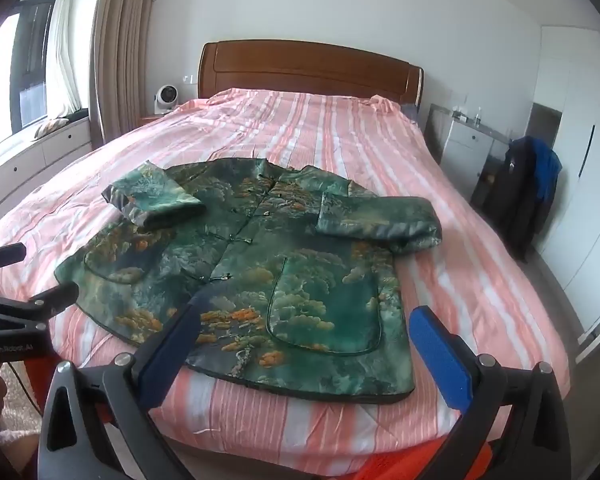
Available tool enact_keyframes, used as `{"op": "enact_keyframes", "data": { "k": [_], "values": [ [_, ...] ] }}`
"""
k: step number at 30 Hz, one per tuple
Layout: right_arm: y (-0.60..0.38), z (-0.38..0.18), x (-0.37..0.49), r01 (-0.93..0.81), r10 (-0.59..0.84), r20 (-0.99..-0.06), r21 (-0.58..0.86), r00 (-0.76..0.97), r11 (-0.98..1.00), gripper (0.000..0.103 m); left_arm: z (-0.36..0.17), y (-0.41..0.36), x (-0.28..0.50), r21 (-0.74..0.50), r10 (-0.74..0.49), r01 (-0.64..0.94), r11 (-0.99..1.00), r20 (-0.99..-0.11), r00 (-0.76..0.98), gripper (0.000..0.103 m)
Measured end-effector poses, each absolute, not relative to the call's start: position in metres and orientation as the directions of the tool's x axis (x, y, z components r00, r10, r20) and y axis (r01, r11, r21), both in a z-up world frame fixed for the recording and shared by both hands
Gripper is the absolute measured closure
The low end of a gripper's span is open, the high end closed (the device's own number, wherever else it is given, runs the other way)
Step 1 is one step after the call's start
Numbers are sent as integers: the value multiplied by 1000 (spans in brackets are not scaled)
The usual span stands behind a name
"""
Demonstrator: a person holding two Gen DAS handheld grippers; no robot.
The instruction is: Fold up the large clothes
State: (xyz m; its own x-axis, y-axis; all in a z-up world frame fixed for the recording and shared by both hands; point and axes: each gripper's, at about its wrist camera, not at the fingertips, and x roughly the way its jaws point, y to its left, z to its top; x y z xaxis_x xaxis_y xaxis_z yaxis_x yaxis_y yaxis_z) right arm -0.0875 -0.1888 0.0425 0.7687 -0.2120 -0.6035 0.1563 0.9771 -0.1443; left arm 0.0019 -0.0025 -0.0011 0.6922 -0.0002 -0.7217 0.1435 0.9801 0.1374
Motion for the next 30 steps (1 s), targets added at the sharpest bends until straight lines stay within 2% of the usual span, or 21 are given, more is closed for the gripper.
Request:
{"op": "enact_keyframes", "data": {
  "k": [4, 7, 12, 30],
  "values": [
    [-188, 35, -80, 143, -200, -644, -141, 739, 980, 0, -7, -7, 7, 114, -15, 145, 983, -735, 678, 0],
    [-184, 25, -85, 155, -204, -615, -133, 762, 979, 0, -9, -5, 3, 81, -46, 151, 985, -722, 691, 0],
    [-176, 21, -82, 147, -197, -628, -131, 753, 980, 0, -10, 5, 4, 41, -75, 153, 987, -730, 679, 0],
    [-172, 17, -80, 171, -218, -623, -136, 752, 976, 0, -19, 7, 8, 72, -35, 137, 988, -758, 651, 0]
  ]
}}
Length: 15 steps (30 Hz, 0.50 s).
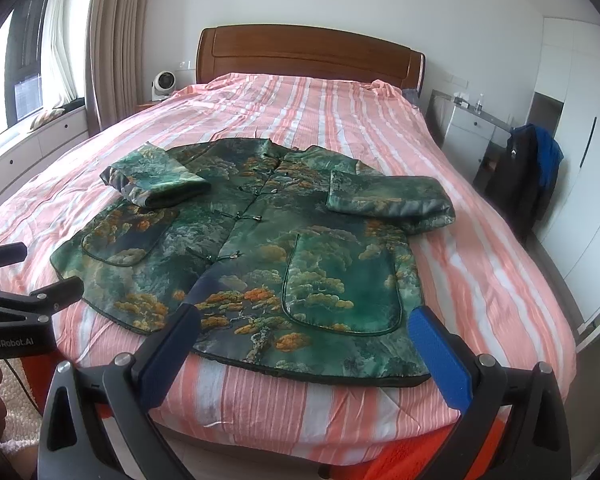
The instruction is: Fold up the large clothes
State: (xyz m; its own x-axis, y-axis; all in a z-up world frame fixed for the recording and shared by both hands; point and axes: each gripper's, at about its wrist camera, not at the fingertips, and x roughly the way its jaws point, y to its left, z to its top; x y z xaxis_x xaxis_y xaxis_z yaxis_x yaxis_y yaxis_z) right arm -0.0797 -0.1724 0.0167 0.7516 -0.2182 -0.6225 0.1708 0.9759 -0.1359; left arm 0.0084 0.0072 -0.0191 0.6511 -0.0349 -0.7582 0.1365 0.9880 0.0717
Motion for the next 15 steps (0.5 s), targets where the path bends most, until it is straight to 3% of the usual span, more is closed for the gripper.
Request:
{"op": "enact_keyframes", "data": {
  "k": [15],
  "values": [
    [-177, 15, -79, 203, -252, -617, -150, 746, 968, 0, -20, 7, 10, 101, -9, 131, 986, -758, 652, 0]
  ]
}}
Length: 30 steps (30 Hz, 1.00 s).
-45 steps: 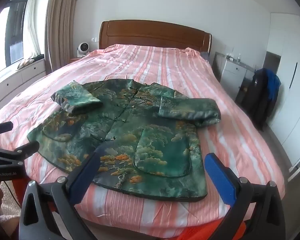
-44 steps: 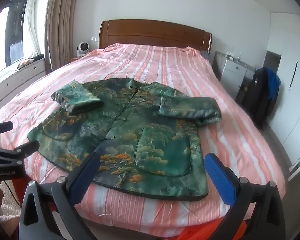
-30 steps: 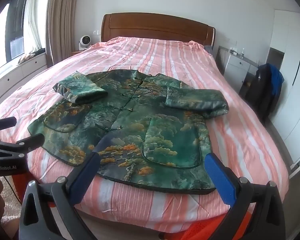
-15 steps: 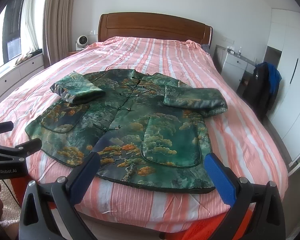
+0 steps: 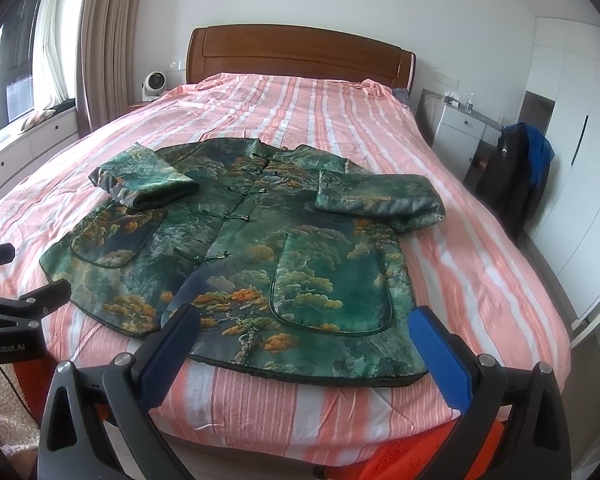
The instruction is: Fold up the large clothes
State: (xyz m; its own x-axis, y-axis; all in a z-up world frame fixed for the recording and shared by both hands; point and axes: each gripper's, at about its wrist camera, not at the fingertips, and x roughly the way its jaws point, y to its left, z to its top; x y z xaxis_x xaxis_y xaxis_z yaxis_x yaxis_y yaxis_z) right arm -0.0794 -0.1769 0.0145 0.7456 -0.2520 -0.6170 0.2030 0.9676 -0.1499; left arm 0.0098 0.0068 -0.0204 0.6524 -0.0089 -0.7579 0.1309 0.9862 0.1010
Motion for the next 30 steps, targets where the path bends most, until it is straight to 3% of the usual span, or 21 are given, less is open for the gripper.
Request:
{"op": "enact_keyframes", "data": {
  "k": [30],
  "values": [
    [-188, 8, -80, 239, -266, -625, -129, 734, 962, 0, -29, 0, 11, 98, -14, 141, 985, -771, 637, 0]
  ]
}}
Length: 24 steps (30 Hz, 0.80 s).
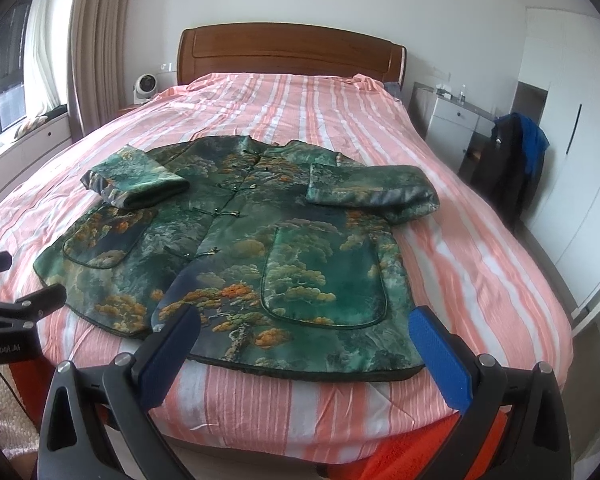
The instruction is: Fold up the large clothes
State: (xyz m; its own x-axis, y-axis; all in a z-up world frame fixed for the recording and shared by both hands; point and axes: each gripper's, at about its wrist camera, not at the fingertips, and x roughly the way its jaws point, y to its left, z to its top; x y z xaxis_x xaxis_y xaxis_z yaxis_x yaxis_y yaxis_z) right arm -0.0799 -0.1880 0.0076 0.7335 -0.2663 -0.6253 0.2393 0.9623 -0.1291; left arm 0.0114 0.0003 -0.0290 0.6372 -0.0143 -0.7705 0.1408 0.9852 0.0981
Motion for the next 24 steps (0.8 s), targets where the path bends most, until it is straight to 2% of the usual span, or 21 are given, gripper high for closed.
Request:
{"op": "enact_keyframes", "data": {
  "k": [9, 12, 18, 24],
  "values": [
    [-191, 9, -81, 253, -271, -620, -119, 736, 960, 0, -31, 4, 16, 88, -23, 141, 986, -769, 639, 0],
    [-196, 9, -79, 234, -243, -623, -98, 744, 967, 0, -30, 26, 36, 62, -50, 150, 987, -765, 642, 0],
    [-285, -10, -69, 250, -96, -674, 135, 733, 959, 0, -65, 141, 134, -46, -78, 70, 996, -828, 555, 0],
    [-367, -81, -41, 266, 96, -792, 313, 603, 912, 0, -126, 172, 178, -162, -191, 107, 981, -909, 372, 1]
  ]
}}
